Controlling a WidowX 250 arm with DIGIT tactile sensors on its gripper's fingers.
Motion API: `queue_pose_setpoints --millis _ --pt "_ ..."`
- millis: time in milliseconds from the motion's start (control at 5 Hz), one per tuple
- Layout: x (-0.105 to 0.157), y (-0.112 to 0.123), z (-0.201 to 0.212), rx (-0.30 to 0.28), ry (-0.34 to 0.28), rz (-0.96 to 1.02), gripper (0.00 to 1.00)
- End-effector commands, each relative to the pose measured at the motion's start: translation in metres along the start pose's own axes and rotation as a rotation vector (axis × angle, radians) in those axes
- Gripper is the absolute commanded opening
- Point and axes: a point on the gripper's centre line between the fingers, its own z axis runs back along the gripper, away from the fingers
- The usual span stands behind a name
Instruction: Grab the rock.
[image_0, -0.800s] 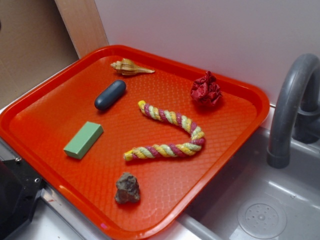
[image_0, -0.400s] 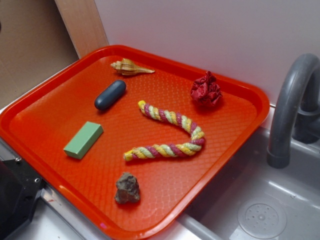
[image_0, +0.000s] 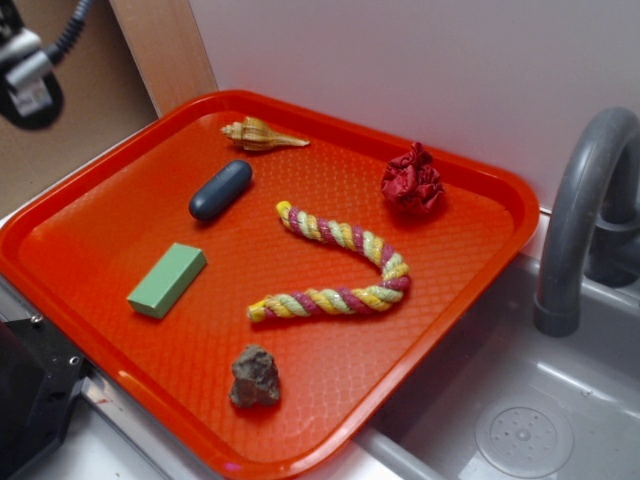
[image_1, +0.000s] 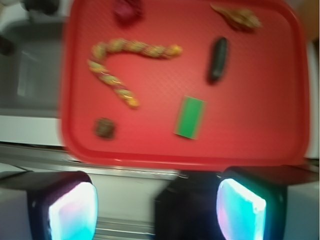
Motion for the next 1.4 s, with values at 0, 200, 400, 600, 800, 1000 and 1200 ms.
queue_pose_setpoints --millis 0,200,400,600,800,1000,1200 --pt "0.009 -0.048 -0.058 -0.015 -0.195 0.198 1.0" --pt "0.014 -0.048 -0.085 0.002 -0.217 0.344 1.0" --pt "0.023 -0.04 -0.111 0.004 -0.22 0.411 1.0" --pt "0.031 -0.035 -0.136 0.002 -0.207 0.451 1.0" --pt "0.033 -0.032 -0.156 0.008 -0.185 0.455 1.0" --pt "0.032 -0.043 -0.184 -0.029 -0.121 0.441 1.0" --pt "0.026 -0.06 -0.202 -0.076 -0.036 0.409 1.0"
